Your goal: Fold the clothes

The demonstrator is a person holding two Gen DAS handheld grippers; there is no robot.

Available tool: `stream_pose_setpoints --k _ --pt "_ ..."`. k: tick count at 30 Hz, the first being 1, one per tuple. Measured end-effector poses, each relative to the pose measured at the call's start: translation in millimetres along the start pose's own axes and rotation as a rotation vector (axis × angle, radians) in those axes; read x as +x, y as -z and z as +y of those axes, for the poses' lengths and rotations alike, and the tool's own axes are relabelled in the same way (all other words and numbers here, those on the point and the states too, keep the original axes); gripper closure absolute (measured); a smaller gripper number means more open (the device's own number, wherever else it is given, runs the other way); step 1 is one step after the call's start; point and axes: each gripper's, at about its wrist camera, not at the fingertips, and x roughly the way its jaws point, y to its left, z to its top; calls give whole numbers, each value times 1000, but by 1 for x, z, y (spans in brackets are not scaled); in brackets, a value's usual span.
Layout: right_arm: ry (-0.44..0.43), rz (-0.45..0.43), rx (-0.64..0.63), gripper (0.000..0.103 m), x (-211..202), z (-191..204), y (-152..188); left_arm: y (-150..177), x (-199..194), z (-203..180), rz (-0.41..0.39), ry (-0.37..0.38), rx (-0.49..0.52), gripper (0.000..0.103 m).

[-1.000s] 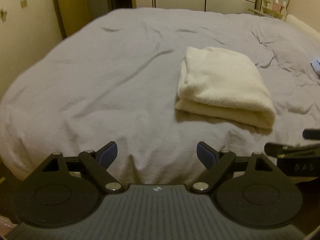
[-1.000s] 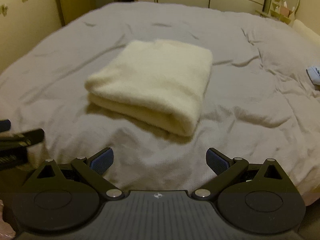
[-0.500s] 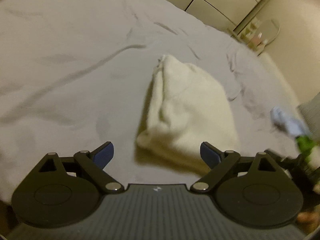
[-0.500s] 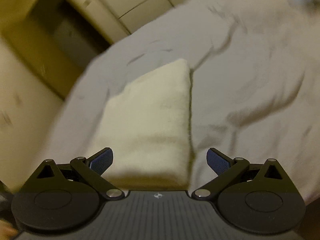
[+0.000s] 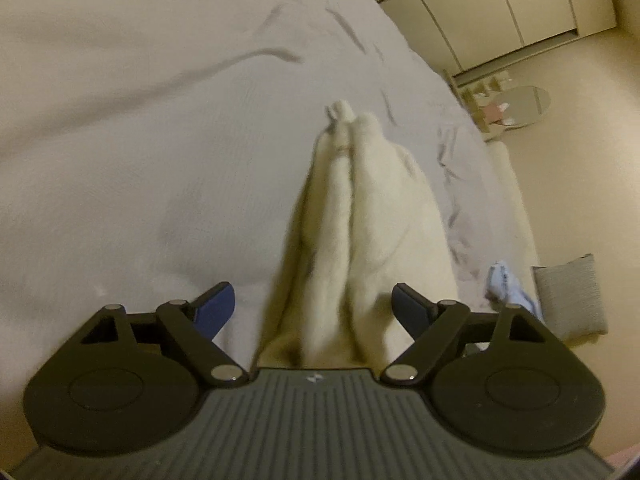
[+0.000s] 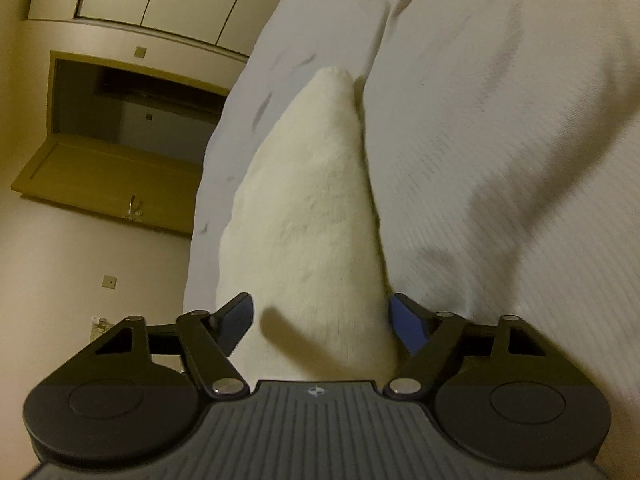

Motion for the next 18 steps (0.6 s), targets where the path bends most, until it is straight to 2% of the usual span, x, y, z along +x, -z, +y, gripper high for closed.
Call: stream_pose_setpoints --k 7,9,13,18 --pt "-8 -7 -22 27 19 -2 -15 -29 38 1 77 107 -5 24" --pt "-18 -8 -27 28 21 -3 -17 -35 52 -1 112 137 -4 33" --pt "-44 -5 -25 32 22 -5 -21 -43 77 -5 153 157 11 34" --pt "-78 1 -27 36 37 -12 -26 -54 92 1 180 197 15 41"
